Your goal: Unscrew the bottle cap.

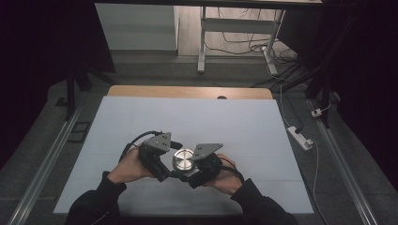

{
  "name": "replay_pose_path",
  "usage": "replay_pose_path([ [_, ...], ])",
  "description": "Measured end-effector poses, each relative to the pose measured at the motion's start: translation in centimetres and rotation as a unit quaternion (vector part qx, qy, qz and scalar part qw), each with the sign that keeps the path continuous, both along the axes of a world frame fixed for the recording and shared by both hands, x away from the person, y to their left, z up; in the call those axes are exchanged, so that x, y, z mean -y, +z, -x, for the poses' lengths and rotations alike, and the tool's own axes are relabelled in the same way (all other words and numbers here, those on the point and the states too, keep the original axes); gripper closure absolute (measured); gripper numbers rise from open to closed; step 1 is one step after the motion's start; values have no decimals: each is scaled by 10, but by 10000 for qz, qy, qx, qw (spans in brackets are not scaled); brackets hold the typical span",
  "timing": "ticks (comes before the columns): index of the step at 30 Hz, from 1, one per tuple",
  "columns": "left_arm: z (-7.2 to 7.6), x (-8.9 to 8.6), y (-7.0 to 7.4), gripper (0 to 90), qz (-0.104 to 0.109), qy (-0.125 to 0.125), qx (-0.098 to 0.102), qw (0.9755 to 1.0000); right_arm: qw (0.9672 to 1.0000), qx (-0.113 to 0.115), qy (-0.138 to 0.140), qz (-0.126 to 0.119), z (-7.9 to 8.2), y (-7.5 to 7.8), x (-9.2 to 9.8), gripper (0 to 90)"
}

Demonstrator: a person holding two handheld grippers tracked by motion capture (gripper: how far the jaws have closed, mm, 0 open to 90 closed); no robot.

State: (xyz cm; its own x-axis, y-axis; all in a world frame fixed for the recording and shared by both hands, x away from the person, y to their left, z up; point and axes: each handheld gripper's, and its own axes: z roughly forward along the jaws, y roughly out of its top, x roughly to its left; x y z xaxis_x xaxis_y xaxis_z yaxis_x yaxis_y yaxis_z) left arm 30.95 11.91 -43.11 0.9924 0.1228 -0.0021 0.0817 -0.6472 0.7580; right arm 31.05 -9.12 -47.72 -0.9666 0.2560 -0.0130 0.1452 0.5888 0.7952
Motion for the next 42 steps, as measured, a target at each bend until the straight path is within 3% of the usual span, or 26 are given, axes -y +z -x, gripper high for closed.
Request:
replay_pose_path([
  [1, 1, 1, -2, 69, -40, -158, 42, 9999, 9998, -1, 181, 5, 2, 0, -2, 152],
  [5, 2, 3, -5, 95, -84, -284, 78, 9995, 9992, 2, 401, 8, 6, 0, -4, 153],
  [6, 3, 2, -7, 161, -38, -391, 141, 9991, 9989, -4, 469, 5, 8, 0, -5, 152],
  [8, 3, 1, -9, 186, 19, -407, 191, 9990, 9985, 21, 539, 6, 9, 1, -5, 153],
  [13, 0, 2, -11, 189, 128, -91, 135, 9998, 9994, 46, 347, 25, 7, 1, -5, 152],
  [14, -1, 4, -12, 189, 144, 119, 75, 9998, 9998, 75, 195, 51, 5, 0, -3, 152],
  [15, -1, 4, -12, 189, 144, 119, 75, 9998, 9999, 68, 113, 55, 4, 0, -3, 153],
  [16, -2, 8, -12, 190, 127, 383, 54, 9992, 9999, 70, 23, 73, 3, 0, -3, 152],
  [18, -2, 11, -12, 190, 104, 652, 35, 9978, 9998, 87, -164, 80, 1, 0, -2, 153],
  [19, -2, 11, -12, 189, 104, 652, 35, 9978, 9996, 94, -242, 81, 0, 0, -1, 153],
  [20, -2, 16, -11, 190, 55, 955, 36, 9954, 9992, 118, -358, 98, -1, 0, -1, 153],
  [22, 0, 22, -11, 189, -4, 1316, 14, 9913, 9985, 217, -478, 158, -3, -1, 0, 153],
  [23, 0, 22, -11, 190, -4, 1316, 14, 9913, 9979, 257, -571, 176, -4, -1, 1, 153],
  [25, 2, 31, -11, 189, -50, 1768, 0, 9842, 9967, 305, -735, 189, -4, -2, 0, 153],
  [26, 3, 32, -11, 189, -50, 1854, -4, 9826, 9960, 310, -812, 208, -4, -2, 0, 153],
  [27, 3, 32, -11, 189, -50, 1854, -4, 9826, 9960, 310, -812, 208, -4, -2, 0, 153],
  [28, 3, 35, -12, 188, -54, 1965, 17, 9805, 9956, 268, -876, 213, -5, -3, 1, 153],
  [29, 3, 35, -12, 186, -54, 1965, 17, 9805, 9955, 279, -882, 222, -5, -3, 1, 152],
  [31, 0, 32, -11, 156, 51, 1734, -45, 9848, 9956, 260, -880, 206, -5, -3, 1, 152],
  [32, -1, 31, -9, 122, 106, 1675, -88, 9858, 9958, 235, -860, 186, -5, -2, 1, 153],
  [34, 0, 26, -6, 81, 148, 1565, 69, 9875, 9965, 206, -798, 140, -5, -2, 2, 153],
  [36, 0, 18, -2, 60, 170, 1163, 90, 9930, 9976, 172, -665, 83, -5, -2, 3, 153],
  [37, 0, 18, -2, 52, 170, 1163, 90, 9930, 9976, 172, -665, 83, -5, -2, 3, 153],
  [38, 0, 10, -1, 56, 124, 749, 158, 9970, 9986, 114, -511, 22, -5, -1, 4, 152],
  [39, 0, 10, -1, 52, 124, 749, 158, 9970, 9992, 81, -389, -25, -5, 0, 4, 153],
  [42, 1, 4, -3, 55, 4, 223, 276, 9994, 9999, 28, -109, -64, -1, 1, 3, 152],
])
